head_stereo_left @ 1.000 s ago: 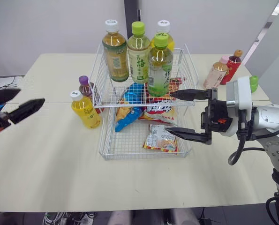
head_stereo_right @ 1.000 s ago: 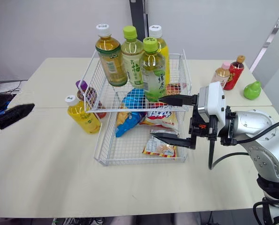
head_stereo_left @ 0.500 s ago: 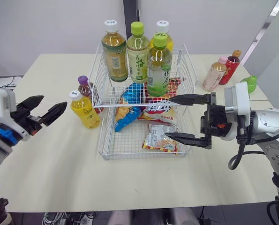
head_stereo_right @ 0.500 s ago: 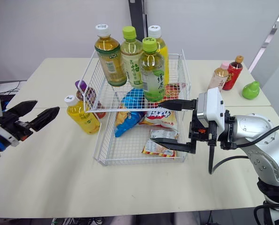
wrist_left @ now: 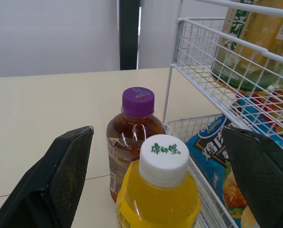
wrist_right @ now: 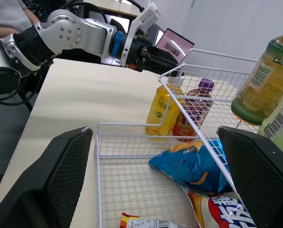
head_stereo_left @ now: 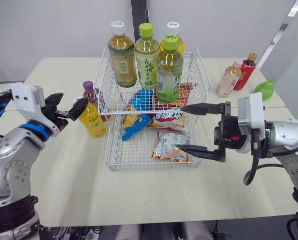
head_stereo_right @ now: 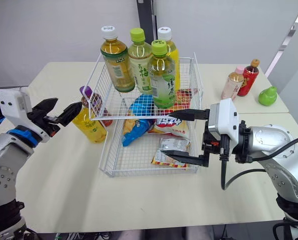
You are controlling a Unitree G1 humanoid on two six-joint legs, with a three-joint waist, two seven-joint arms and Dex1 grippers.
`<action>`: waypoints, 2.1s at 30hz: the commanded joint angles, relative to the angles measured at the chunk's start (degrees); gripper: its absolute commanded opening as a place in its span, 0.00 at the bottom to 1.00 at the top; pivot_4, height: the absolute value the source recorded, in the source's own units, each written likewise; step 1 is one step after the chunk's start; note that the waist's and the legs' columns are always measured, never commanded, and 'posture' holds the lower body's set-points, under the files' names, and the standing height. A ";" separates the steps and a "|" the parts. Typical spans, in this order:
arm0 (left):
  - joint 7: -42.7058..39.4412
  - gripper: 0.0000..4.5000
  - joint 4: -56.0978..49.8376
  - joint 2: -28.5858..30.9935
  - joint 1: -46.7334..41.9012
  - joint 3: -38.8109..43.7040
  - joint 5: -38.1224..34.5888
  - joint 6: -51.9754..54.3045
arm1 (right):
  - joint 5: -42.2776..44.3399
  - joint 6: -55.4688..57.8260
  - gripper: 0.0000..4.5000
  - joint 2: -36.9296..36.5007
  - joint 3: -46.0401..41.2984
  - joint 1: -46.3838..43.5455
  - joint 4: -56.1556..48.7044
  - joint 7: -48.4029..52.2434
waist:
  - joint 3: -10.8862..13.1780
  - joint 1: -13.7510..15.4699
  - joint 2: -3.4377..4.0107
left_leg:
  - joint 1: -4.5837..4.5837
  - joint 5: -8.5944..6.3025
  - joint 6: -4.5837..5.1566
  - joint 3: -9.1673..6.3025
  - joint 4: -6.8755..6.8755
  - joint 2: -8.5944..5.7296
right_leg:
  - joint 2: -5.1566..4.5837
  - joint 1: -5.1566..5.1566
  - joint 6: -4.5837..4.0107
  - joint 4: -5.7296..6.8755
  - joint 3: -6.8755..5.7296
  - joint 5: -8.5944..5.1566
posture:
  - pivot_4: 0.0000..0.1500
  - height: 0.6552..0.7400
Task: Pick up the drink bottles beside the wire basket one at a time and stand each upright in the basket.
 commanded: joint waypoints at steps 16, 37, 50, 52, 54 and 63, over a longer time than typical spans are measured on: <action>2.37 0.45 3.15 0.25 -3.70 -5.19 2.62 0.09 | 1.20 1.44 1.00 -0.22 -0.65 -0.96 -2.59 -1.32 | 0.00 -0.01 0.00 | -0.02 0.00 0.00 -0.01 0.00 -0.01 | 0.02 0.00 0.01 0.00 -0.02 0.00 | 1.00 1.00; -8.37 0.30 -2.50 13.89 -2.53 5.57 -9.71 8.26 | 1.82 -0.03 1.00 -3.21 -5.96 -4.81 4.88 2.88 | 0.03 -0.14 -0.04 | -0.08 0.00 0.00 -0.03 -0.01 0.05 | 0.05 -0.04 0.00 -0.03 -0.08 0.00 | 1.00 1.00; -21.83 0.30 20.78 35.96 -32.36 0.82 -22.18 22.21 | 5.57 0.26 1.00 -1.11 -8.44 -7.11 6.26 1.69 | 0.06 -0.21 -0.05 | -0.09 0.00 0.00 0.04 -0.04 0.11 | 0.39 -0.06 0.02 -0.04 -0.07 -0.01 | 1.00 1.00; -23.30 0.30 23.58 36.52 -38.05 -2.33 -22.04 22.82 | 7.34 0.89 1.00 -1.19 -9.25 -7.19 6.57 1.86 | 0.06 -0.25 -0.05 | -0.09 0.00 0.00 0.07 -0.04 0.11 | 0.42 -0.06 0.02 -0.05 -0.05 -0.02 | 1.00 1.00; -24.65 0.30 26.40 36.62 -43.64 -5.45 -21.40 23.08 | 8.70 1.48 1.00 -1.44 -9.88 -7.19 6.87 1.98 | 0.06 -0.33 -0.05 | -0.11 0.00 0.00 0.06 -0.03 0.13 | 0.44 -0.07 0.02 -0.04 -0.06 -0.01 | 1.00 1.00; -35.76 0.30 37.07 32.83 -71.50 -23.78 -13.56 24.49 | 8.26 1.42 1.00 -2.81 -10.42 -5.33 6.31 1.94 | 0.10 -0.38 -0.08 | -0.12 -0.02 -0.02 0.12 -0.04 0.25 | 0.62 -0.11 0.11 -0.03 0.01 -0.08 | 1.00 1.00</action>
